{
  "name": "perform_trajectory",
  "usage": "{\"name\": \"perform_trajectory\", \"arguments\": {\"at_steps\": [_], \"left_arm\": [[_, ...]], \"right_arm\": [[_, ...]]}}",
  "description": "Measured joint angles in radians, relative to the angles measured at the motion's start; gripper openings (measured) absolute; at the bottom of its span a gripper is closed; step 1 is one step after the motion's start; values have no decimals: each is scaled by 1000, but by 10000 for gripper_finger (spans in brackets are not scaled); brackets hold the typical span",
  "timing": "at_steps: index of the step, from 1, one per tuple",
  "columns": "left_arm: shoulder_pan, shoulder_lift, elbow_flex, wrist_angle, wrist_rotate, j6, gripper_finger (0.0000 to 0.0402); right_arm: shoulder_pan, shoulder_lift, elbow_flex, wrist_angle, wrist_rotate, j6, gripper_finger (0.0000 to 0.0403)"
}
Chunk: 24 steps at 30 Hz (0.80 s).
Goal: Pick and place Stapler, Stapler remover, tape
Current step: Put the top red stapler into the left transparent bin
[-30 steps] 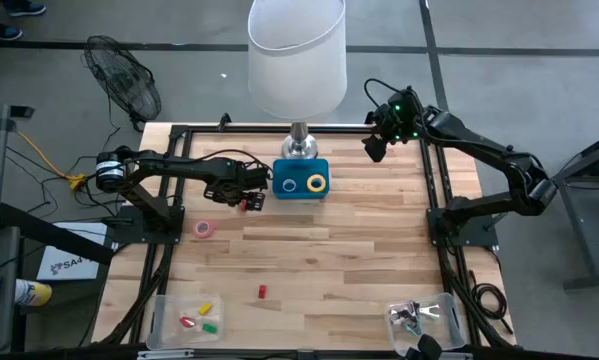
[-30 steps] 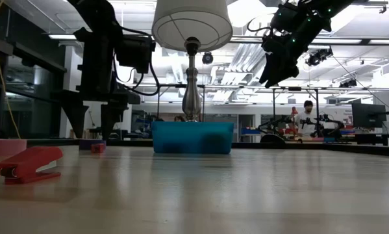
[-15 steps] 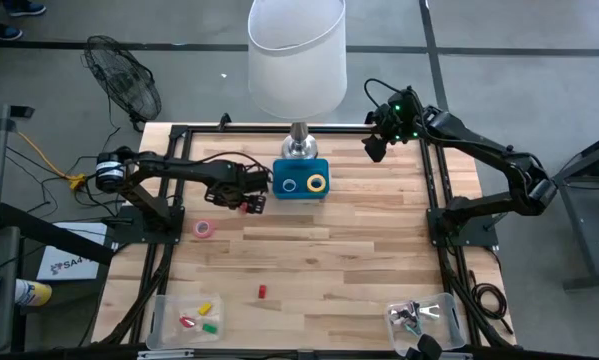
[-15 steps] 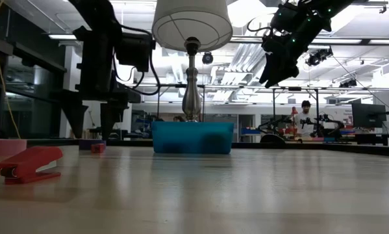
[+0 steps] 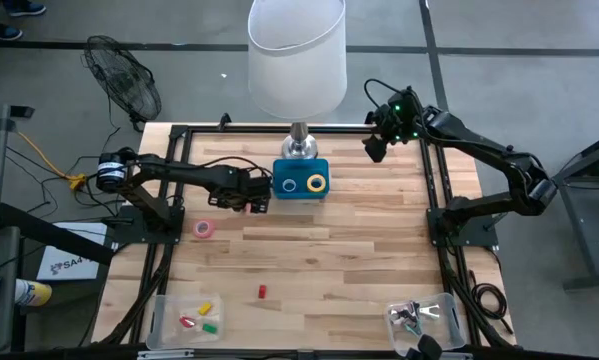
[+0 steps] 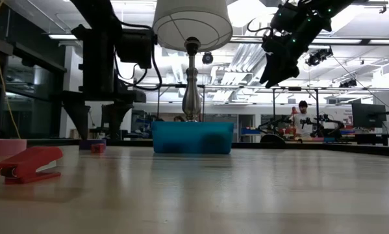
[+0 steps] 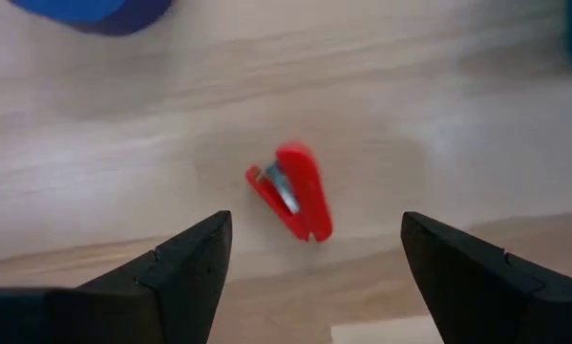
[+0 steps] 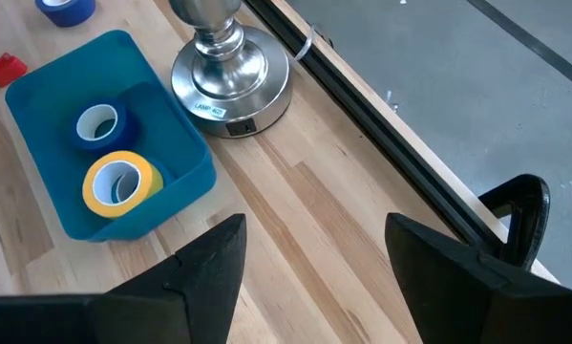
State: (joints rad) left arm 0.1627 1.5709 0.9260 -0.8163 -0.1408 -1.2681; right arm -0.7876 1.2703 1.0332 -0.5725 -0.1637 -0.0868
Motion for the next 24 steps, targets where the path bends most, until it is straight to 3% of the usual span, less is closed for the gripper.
{"name": "perform_trajectory", "arguments": {"at_steps": [16, 24], "left_arm": [[2, 79, -1, -2, -53, -80, 300], [1, 90, 1, 15, -79, -218, 300]], "right_arm": [[0, 0, 0, -40, 7, 0, 242], [0, 0, 0, -48, 8, 0, 242]]}}
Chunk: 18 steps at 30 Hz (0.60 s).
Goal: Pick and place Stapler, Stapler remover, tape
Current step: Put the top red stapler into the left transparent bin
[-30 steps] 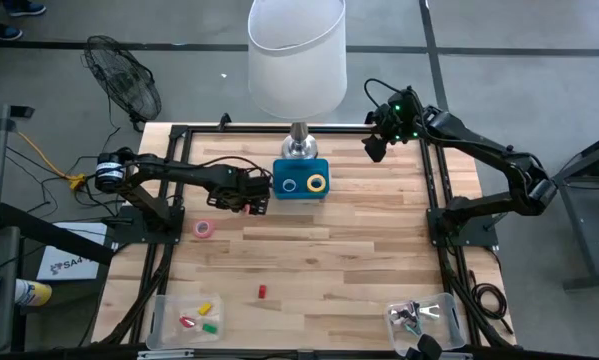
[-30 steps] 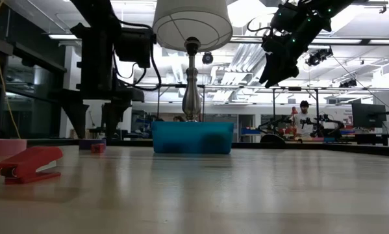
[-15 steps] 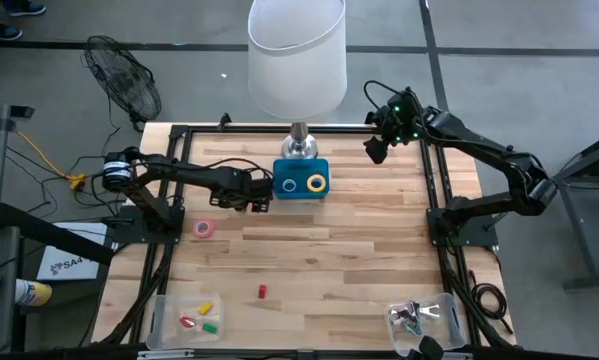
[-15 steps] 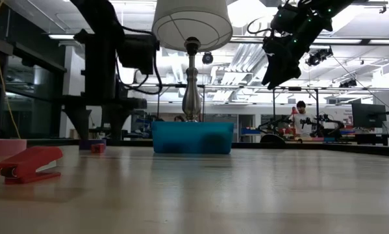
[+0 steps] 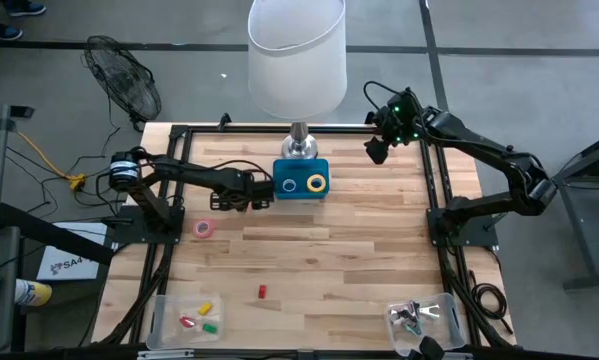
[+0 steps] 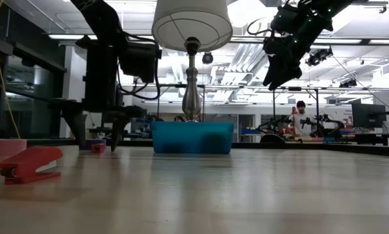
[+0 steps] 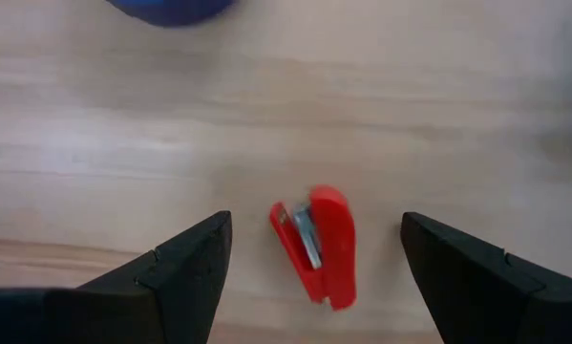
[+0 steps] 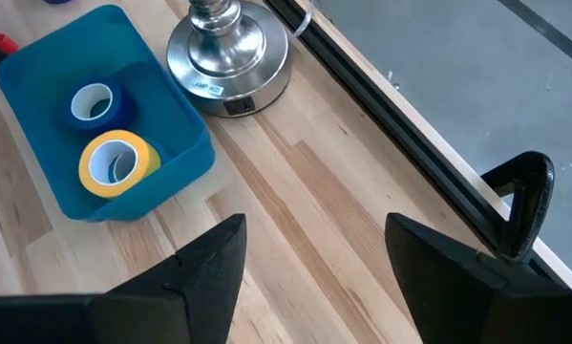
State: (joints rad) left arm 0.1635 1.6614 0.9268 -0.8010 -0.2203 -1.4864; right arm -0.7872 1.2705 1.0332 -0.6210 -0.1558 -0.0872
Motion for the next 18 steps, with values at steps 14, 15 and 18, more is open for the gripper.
{"name": "perform_trajectory", "arguments": {"at_steps": [14, 15, 18], "left_arm": [[0, 24, 0, 44, -45, -102, 300], [0, 27, 0, 43, -43, -110, 300], [-1, 33, 2, 44, -42, -119, 290]], "right_arm": [[0, 0, 0, -4, 0, 0, 242], [0, 0, 0, -4, 0, 0, 242], [0, 0, 0, -5, 0, 0, 242]]}}
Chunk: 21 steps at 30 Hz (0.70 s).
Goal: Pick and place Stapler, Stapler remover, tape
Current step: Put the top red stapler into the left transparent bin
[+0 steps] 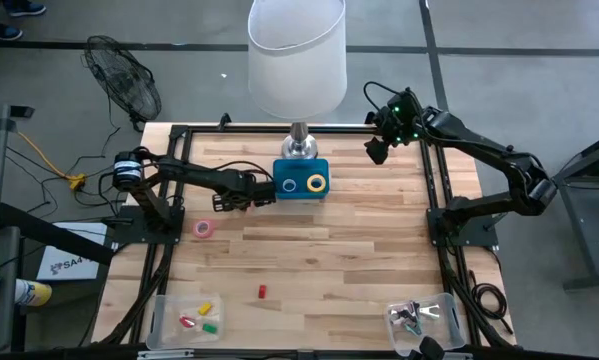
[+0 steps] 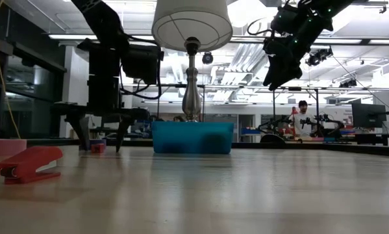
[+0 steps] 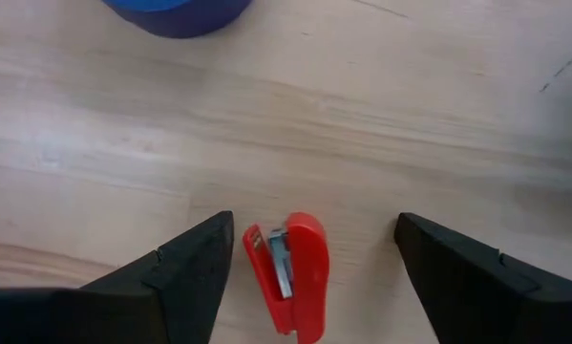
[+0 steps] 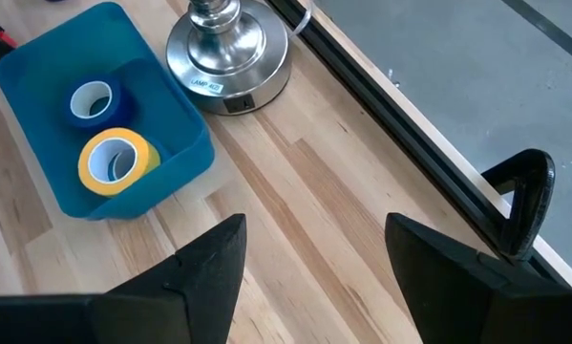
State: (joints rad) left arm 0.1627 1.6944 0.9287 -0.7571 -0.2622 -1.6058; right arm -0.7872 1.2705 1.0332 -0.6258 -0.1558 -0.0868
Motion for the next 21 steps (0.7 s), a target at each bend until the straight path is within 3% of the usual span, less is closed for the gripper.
{"name": "perform_trajectory", "arguments": {"at_steps": [11, 21], "left_arm": [[0, 2, 0, 8, 13, -1, 196], [0, 2, 0, 6, 16, 15, 172]], "right_arm": [[0, 0, 0, 1, 8, 0, 242], [0, 0, 0, 2, 8, 0, 242]]}}
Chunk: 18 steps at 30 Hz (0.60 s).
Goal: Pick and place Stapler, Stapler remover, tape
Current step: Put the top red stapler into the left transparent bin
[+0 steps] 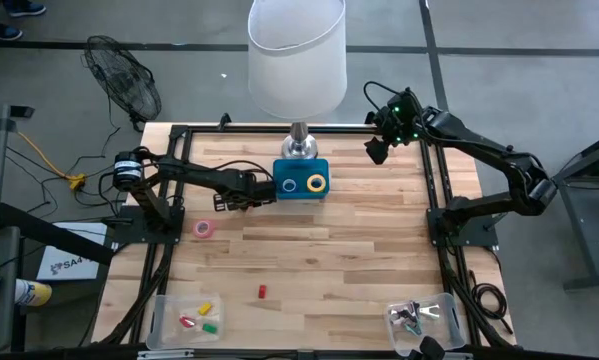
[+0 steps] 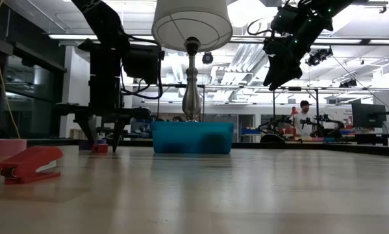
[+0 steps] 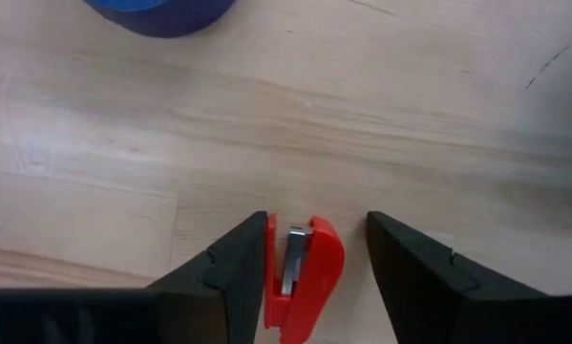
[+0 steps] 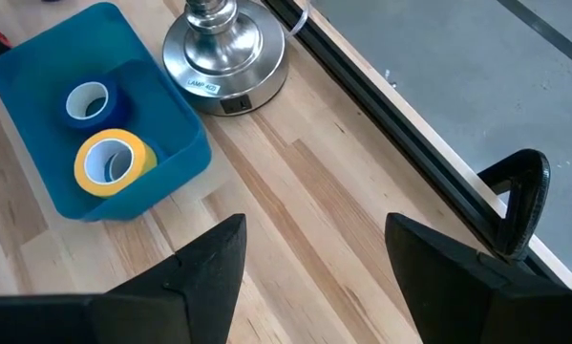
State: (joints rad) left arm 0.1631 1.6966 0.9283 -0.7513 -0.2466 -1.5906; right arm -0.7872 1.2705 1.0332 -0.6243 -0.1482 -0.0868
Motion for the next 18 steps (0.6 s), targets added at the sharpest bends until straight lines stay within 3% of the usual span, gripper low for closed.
{"name": "perform_trajectory", "arguments": {"at_steps": [18], "left_arm": [[1, 0, -2, 1, 26, 69, 171]], "right_arm": [[0, 0, 0, 0, 27, 0, 242]]}}
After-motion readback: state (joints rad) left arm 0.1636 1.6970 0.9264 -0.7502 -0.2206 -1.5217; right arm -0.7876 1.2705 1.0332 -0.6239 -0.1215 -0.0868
